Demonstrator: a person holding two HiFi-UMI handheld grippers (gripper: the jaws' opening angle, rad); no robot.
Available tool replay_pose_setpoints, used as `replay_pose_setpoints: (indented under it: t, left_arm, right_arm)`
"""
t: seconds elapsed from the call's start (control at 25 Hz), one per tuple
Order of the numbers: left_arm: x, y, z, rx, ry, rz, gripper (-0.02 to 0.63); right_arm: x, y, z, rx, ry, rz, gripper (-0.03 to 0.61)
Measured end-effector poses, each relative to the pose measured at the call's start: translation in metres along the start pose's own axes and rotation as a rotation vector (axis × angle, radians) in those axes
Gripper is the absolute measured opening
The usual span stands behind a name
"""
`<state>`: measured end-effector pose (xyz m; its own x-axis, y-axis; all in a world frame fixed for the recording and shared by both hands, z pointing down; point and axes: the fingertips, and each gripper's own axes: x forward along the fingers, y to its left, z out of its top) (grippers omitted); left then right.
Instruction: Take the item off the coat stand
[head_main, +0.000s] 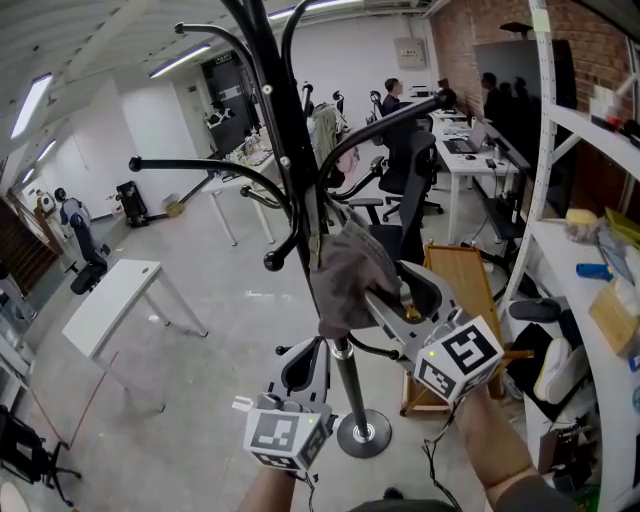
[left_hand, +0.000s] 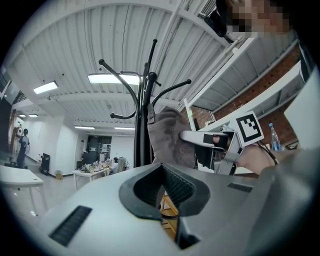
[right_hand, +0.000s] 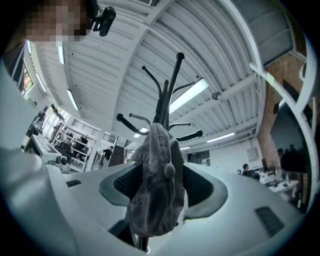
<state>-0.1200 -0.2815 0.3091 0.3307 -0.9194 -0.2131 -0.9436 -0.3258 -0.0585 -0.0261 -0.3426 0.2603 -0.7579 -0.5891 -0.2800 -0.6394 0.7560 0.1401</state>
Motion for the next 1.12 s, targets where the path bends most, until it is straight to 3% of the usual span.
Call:
replay_pose_setpoints:
  t: [0.64,0.76,1.12]
  left_arm:
    - [0.006,0.006,0.004,-0.005,-0.022,-0.004,0.006]
    - [0.006,0.009,0.003,-0.011,-0.024,0.0,0.008]
    - [0.004,0.013,0.004,-0.018,-0.027,-0.002,0.007]
  right_arm:
    - [0.013,0.001,0.013,-0.037,0.001,0.022,0.235]
    - [0.013,-0.002,0.014,-0.038,-0.008,-0.002,0.138]
    - [0.014,-0.003,0.018,-0.004,-0.037,-0.013,0.047]
